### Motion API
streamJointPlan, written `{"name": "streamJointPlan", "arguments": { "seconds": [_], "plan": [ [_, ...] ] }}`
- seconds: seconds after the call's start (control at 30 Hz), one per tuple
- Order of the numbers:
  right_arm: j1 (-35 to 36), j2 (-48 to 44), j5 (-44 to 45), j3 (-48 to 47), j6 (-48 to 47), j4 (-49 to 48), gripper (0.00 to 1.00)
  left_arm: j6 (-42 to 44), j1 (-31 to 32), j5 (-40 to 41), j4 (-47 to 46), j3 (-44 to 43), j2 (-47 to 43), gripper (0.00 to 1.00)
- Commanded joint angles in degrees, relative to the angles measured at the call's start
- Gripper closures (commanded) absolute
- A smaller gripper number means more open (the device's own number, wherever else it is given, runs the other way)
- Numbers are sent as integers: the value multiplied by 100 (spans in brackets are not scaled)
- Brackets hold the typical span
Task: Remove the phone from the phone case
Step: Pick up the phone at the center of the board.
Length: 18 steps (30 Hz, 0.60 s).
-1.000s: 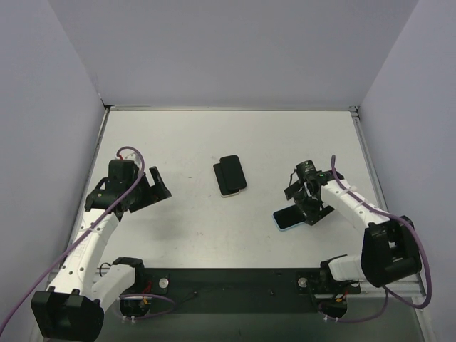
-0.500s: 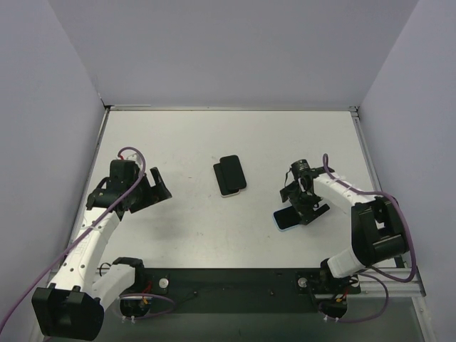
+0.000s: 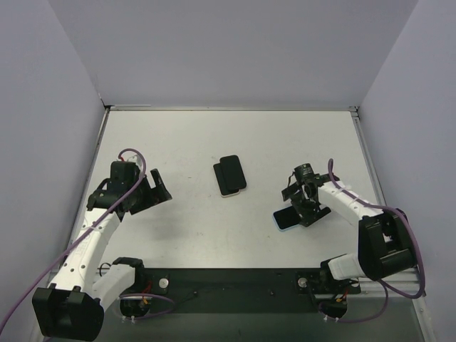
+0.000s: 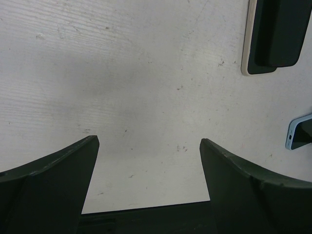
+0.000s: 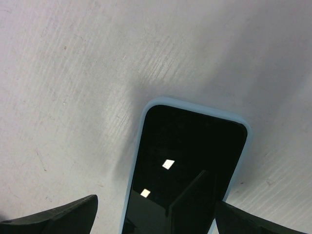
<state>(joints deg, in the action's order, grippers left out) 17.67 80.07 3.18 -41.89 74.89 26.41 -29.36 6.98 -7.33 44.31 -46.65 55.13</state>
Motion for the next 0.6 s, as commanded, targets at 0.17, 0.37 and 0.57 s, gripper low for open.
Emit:
{"name": "streamJointPlan", "arguments": {
  "seconds": [0.17, 0.37, 0.57],
  "plan": [
    [96, -306, 622, -13, -265, 549, 0, 36, -30, 48, -143, -46, -152, 4],
    [131, -703, 719, 224, -54, 610, 0, 36, -22, 48, -204, -28, -100, 4],
    [140, -634, 605, 392, 34, 540, 0, 45, -22, 57, -186, -54, 6, 4]
  ]
}}
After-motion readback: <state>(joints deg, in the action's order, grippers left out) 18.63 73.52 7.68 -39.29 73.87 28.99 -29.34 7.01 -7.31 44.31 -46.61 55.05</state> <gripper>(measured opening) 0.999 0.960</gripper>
